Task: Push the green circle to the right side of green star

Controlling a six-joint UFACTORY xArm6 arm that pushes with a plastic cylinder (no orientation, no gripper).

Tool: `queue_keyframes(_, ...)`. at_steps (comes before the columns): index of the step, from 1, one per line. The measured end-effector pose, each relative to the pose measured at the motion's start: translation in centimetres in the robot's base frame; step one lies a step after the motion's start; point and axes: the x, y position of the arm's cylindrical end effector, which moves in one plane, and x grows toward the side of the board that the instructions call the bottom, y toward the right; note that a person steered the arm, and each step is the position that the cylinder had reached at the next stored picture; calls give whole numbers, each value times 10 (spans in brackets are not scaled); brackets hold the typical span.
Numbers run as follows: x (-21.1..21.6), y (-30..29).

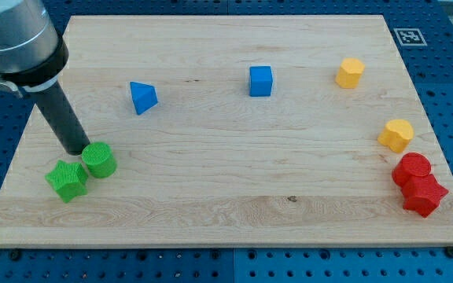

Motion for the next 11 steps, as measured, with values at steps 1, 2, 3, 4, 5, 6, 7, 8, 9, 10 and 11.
queue_keyframes(1,-10,2)
queue_keyframes(2,-17,6)
queue_keyframes(3,-4,14)
queue_keyframes(4,13,14)
queue_keyframes(5,16,19)
queue_keyframes(6,12,42)
queue_keyframes(7,13,68)
queue_keyframes(8,22,70)
queue_keyframes(9,27,70)
queue_keyframes(10,27,79)
queue_keyframes(11,32,113)
